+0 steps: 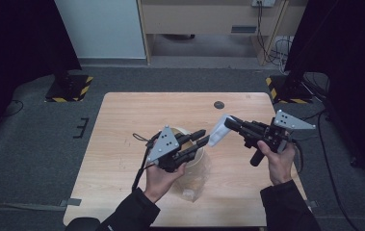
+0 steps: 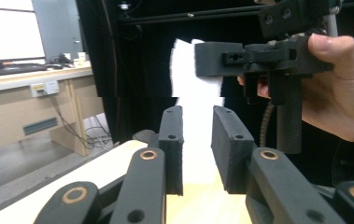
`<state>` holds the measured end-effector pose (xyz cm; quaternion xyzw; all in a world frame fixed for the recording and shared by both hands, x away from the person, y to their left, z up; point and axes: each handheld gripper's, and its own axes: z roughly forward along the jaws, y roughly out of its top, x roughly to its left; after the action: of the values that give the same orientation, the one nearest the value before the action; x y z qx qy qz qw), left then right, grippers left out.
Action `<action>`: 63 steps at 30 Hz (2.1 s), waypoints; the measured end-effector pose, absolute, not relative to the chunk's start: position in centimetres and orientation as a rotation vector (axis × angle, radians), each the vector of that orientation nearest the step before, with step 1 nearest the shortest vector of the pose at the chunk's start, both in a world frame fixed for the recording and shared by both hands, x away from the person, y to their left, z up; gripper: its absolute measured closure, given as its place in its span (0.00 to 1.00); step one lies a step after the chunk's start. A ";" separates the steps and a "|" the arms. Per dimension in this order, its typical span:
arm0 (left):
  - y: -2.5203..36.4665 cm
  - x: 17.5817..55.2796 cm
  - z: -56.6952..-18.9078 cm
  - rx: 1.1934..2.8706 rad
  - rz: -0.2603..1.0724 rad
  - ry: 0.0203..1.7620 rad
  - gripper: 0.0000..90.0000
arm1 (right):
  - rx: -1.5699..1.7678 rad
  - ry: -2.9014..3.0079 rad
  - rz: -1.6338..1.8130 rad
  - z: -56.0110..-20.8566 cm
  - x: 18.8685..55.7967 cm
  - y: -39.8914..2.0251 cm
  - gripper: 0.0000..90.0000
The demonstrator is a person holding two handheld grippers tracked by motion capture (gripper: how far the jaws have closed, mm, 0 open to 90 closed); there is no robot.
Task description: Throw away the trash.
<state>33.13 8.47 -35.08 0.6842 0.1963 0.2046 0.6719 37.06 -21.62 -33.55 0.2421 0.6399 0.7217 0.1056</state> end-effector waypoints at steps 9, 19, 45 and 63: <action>14.5 32.6 -34.8 1.559 0.534 0.556 0.73 | 0.748 1.848 2.078 -33.5 37.7 -21.9 0.94; 21.4 32.6 -39.8 1.634 0.571 0.822 0.64 | 0.775 1.828 2.033 -33.7 38.5 -21.4 0.94; 25.5 35.3 -47.7 1.741 0.560 1.146 0.33 | 0.799 1.932 1.913 -36.7 41.0 -16.9 0.94; 25.2 35.4 -47.7 1.743 0.551 1.139 0.32 | 0.838 2.086 1.816 -39.1 41.4 -14.5 0.94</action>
<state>35.38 25.24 -47.74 0.7126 0.4656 0.2252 0.4740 41.41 -14.53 -39.07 0.2877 0.7161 0.6234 0.1256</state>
